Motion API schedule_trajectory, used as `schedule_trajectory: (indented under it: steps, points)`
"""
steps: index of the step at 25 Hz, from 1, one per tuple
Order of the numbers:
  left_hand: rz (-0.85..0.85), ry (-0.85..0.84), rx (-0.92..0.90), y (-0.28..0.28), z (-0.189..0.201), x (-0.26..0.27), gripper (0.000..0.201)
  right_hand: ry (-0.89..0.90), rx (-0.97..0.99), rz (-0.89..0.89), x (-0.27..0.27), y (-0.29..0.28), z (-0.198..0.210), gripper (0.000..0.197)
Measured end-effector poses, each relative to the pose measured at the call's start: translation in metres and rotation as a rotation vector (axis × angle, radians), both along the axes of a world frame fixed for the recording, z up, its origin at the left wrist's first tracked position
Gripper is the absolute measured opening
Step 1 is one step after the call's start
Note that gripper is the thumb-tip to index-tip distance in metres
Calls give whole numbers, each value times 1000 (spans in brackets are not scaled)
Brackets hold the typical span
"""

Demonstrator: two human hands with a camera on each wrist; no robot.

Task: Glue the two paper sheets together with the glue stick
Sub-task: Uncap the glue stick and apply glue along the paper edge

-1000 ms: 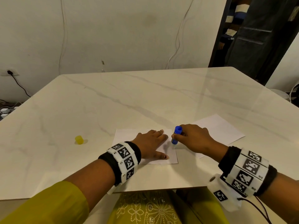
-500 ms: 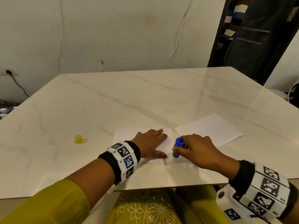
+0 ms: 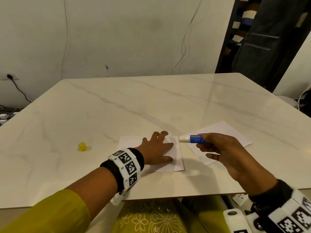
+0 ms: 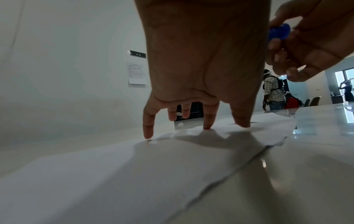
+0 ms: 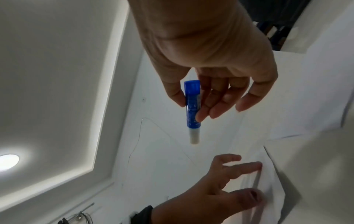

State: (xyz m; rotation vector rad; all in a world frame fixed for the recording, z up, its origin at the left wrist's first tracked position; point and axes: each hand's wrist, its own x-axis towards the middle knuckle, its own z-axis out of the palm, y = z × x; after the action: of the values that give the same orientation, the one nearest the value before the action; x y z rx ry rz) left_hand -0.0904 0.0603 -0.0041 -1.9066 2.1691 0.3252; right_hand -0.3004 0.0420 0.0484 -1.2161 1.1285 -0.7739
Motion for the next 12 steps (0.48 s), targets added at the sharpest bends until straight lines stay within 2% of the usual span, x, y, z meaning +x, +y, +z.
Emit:
schedule_trajectory:
  steps: [4, 6, 8, 11, 12]
  points:
    - [13, -15, -73, -1, 3, -2, 59, -160, 181, -31, 2, 0, -10, 19]
    - [33, 48, -116, 0, 7, -3, 58, -210, 225, -30, 8, 0, -14, 21]
    - [79, 270, -188, 3, 19, -2, 47, -236, 228, -3, 18, 1, -17, 19]
    - [187, 814, -248, 13, 45, 6, 16, -268, 194, 48, 39, 5, -14, 21]
    - [228, 978, -241, 17, 52, 10, 12, -289, 179, 65, 48, 7, -12, 22]
